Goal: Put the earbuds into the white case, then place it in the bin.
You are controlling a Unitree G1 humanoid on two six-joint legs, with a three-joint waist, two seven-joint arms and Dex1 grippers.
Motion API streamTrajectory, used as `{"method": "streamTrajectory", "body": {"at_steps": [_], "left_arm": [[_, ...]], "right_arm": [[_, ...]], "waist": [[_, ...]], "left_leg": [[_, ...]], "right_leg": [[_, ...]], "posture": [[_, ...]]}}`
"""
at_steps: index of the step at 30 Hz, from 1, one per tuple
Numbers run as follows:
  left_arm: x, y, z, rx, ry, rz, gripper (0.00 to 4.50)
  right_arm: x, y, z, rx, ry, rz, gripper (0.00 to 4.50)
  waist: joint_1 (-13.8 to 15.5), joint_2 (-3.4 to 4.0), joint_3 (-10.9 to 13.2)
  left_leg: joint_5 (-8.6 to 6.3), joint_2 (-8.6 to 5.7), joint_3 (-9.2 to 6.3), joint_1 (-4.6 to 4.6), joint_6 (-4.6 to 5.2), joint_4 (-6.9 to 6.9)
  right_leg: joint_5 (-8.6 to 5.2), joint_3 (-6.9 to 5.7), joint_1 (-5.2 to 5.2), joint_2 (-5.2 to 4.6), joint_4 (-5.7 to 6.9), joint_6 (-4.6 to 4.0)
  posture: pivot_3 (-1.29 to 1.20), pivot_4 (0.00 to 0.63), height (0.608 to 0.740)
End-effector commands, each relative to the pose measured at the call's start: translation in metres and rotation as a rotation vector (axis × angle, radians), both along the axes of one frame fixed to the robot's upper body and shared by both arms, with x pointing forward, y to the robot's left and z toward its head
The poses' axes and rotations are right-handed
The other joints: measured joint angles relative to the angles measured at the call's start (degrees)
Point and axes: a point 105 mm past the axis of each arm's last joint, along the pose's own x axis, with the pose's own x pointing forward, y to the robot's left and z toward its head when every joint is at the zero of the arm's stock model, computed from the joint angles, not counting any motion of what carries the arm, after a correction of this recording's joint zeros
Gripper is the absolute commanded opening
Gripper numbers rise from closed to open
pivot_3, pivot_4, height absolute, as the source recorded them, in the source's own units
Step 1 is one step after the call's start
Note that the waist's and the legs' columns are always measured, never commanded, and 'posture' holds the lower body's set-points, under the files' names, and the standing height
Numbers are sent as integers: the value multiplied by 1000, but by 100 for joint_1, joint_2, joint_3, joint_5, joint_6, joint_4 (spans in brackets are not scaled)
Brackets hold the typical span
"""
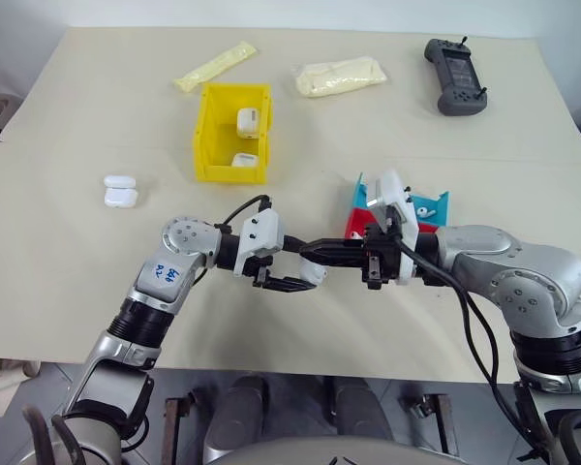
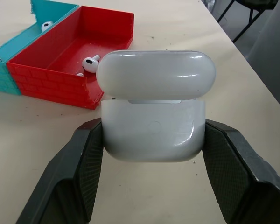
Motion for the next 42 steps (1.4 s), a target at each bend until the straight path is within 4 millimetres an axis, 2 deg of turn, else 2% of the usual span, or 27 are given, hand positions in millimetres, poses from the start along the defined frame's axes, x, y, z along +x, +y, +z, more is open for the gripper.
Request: {"method": "streamTrajectory", "body": {"at_steps": [1, 5, 9, 12, 16, 19, 22, 26, 31, 34, 42], "left_arm": [[1, -2, 15, -44, -74, -2, 2794], [1, -2, 22, -94, -121, -1, 2794], [-3, -1, 27, -146, -134, -15, 2794], [-1, 11, 39, -258, -112, 61, 2794], [5, 30, 48, -335, -151, 208, 2794], [17, 52, 48, -341, -219, 435, 2794], [17, 69, 50, -353, -279, 536, 2794], [24, 94, 59, -458, -232, 756, 2794], [40, 112, 66, -518, -181, 958, 2794], [70, 123, 74, -541, -126, 1073, 2794], [124, 102, 89, -542, -1, 1017, 2794]], "right_arm": [[2, -8, -10, -92, -51, 2, 45], [12, -25, -15, -77, -28, -85, 45], [13, -42, -18, -75, -34, -127, 45], [15, -62, -6, 6, -172, -221, 45], [6, -73, 4, 63, -319, -256, 1239], [0, -86, 10, 54, -499, -310, 2205], [0, -96, 16, 88, -581, -388, 3290], [-1, -97, 19, 95, -630, -398, 4457], [-3, -90, 11, 74, -619, -361, 4457], [-1, -86, 10, 71, -618, -352, 4457], [5, -81, 22, 91, -634, -354, 4457]], "waist": [[0, 0, 0], [-2, 0, 0], [-2, 0, 0], [12, -2, 1], [-10, -2, 1], [-9, -2, 1], [-6, -2, 1], [-1, -2, 1], [19, -3, 1], [69, -3, 1], [102, -5, 1]], "left_leg": [[0, -2, 0, 0, 0, 0], [0, 1, 1, -1, 0, 0], [0, 0, 1, -1, 0, -1], [0, 2, 0, -1, 0, -2], [0, 2, 4, 0, 0, -1], [0, 7, 5, 3, 0, -2], [0, 6, 8, 4, 0, -3], [0, 5, 6, 6, 0, -1], [0, 3, 6, 7, 0, -1], [0, 1, 5, 7, 0, 2], [0, -4, 7, 7, -1, 0]], "right_leg": [[0, 0, 0, -2, 0, 0], [0, -1, -1, 2, 0, 0], [0, 0, -1, 2, 0, 0], [0, -2, 0, 2, -1, 0], [0, 3, -1, 2, 1, 1], [0, 5, -1, 9, 4, 1], [1, 10, 0, 10, 3, 1], [1, 9, 2, 9, 4, 2], [1, 9, 4, 8, 4, 2], [2, 6, 5, 9, 5, 3], [3, 2, 1, 11, 7, 4]], "posture": [[0, 150, 740], [0, 150, 740], [0, 150, 740], [0, 150, 740], [0, 150, 740], [0, 150, 740], [0, 150, 740], [0, 150, 740], [0, 150, 740], [0, 150, 740], [0, 150, 740]]}}
